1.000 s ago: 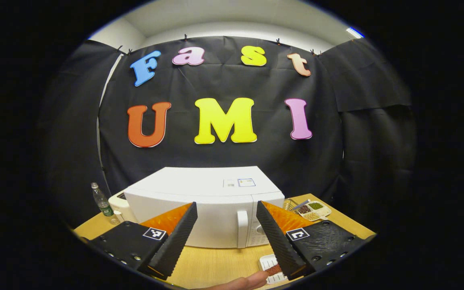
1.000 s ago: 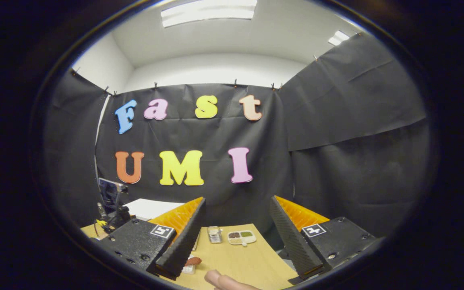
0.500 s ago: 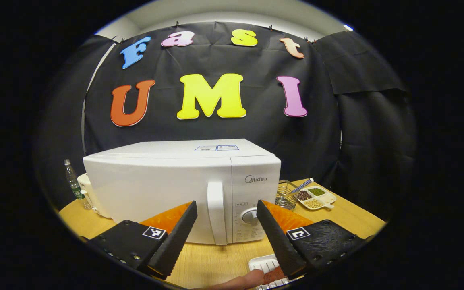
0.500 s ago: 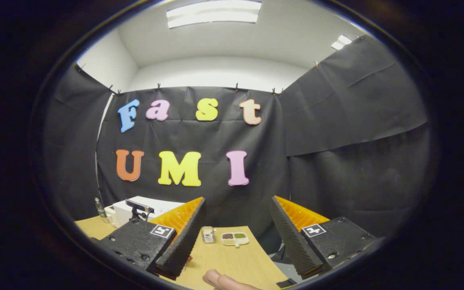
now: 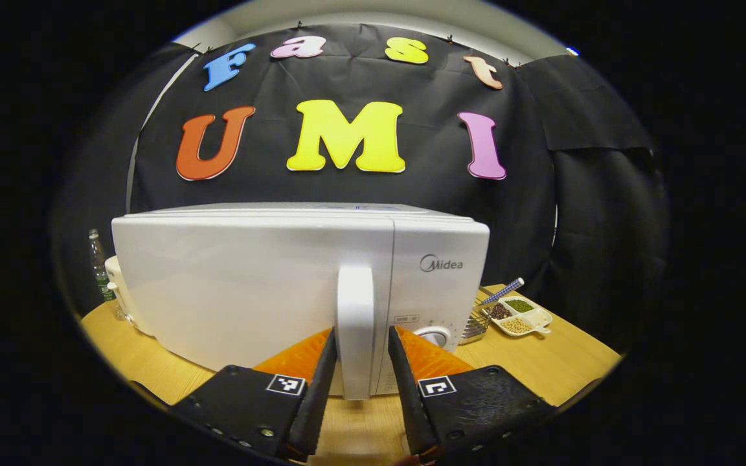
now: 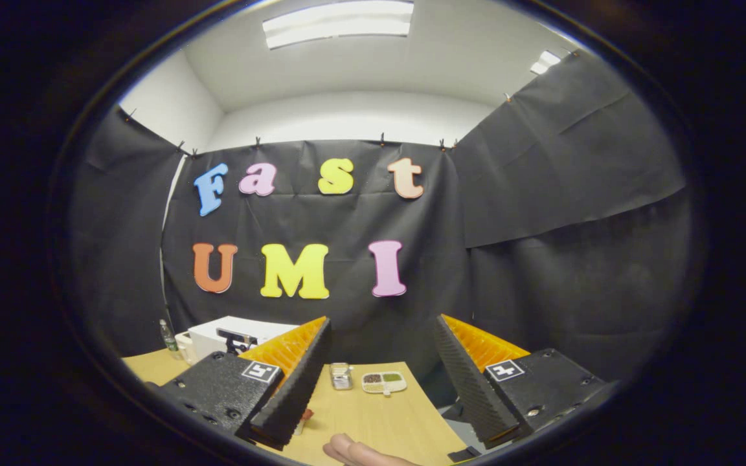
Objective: Open the microwave oven with the left hand, put the food in, and close the microwave oven.
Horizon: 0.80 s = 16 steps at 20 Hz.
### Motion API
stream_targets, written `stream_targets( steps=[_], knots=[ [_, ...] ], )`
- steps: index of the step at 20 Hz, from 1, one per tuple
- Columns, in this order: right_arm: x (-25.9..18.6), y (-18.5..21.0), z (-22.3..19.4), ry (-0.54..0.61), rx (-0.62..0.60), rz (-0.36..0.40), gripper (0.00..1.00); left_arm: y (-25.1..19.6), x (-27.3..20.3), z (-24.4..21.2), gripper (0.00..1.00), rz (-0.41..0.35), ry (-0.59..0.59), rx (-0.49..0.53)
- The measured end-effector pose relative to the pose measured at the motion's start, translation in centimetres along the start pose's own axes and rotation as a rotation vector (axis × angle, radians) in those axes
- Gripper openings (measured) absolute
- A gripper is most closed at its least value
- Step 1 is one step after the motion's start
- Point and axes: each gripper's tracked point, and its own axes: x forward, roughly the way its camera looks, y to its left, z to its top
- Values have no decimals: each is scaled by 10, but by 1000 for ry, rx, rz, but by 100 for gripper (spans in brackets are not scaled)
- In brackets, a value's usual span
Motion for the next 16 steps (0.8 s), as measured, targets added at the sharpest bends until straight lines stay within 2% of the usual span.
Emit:
stream_targets(
  steps=[1,2,3,5,7,8,9,10,11,12,14,15,16],
  knots=[
    [-1,1,2,-6,0,4,91,-1,4,-2,35,2,7,-6],
    [-4,1,3,-10,-1,3,90,-1,6,-10,35,3,34,12],
    [-6,0,4,-12,-2,1,100,-2,7,-13,33,8,32,47],
    [-10,0,4,-18,-1,4,100,-1,7,-12,23,18,42,65],
    [-12,-1,3,-15,-7,4,100,-3,1,-11,23,12,42,35],
    [-14,-3,2,-14,-11,3,100,-3,3,-13,13,15,49,30],
    [-15,-4,3,-15,-13,4,100,-2,3,-13,13,16,51,41],
    [-15,-4,2,-16,-15,3,90,-2,2,-14,13,15,56,40],
    [-16,-5,3,-17,-14,3,90,-2,-2,-15,0,11,73,33],
    [-15,-6,0,-16,-12,3,100,-2,-3,-18,6,11,94,8],
    [-16,-7,-5,-9,-14,6,100,0,-19,-15,5,17,73,-19],
    [-16,-8,-7,-8,-14,6,90,0,-29,-19,5,-1,72,-19],
    [-15,-8,-9,-5,-15,2,90,0,-37,-17,5,-24,48,-20]
  ],
)
